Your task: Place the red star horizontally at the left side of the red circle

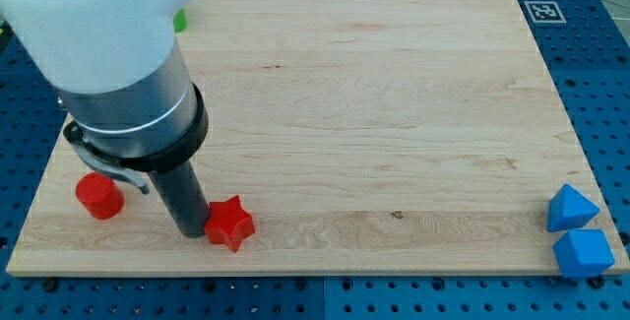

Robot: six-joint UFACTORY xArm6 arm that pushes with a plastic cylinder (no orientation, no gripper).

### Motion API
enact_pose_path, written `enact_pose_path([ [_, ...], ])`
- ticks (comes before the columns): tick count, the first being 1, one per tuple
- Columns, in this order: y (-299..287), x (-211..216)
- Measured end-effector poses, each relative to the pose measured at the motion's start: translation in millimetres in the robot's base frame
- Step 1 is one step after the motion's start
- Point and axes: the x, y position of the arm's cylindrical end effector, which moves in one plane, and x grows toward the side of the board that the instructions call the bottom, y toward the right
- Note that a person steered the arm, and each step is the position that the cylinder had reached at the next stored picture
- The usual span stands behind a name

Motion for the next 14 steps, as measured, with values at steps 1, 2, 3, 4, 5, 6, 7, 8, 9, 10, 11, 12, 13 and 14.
enact_pose_path([
  [1,2,-22],
  [2,-1,27],
  [3,-3,38],
  [4,18,26],
  [5,39,-4],
  [6,39,-8],
  [7,39,-11],
  [8,39,-11],
  [9,39,-12],
  [10,39,-12],
  [11,47,-2],
  [12,52,3],
  [13,65,-1],
  [14,71,-5],
])
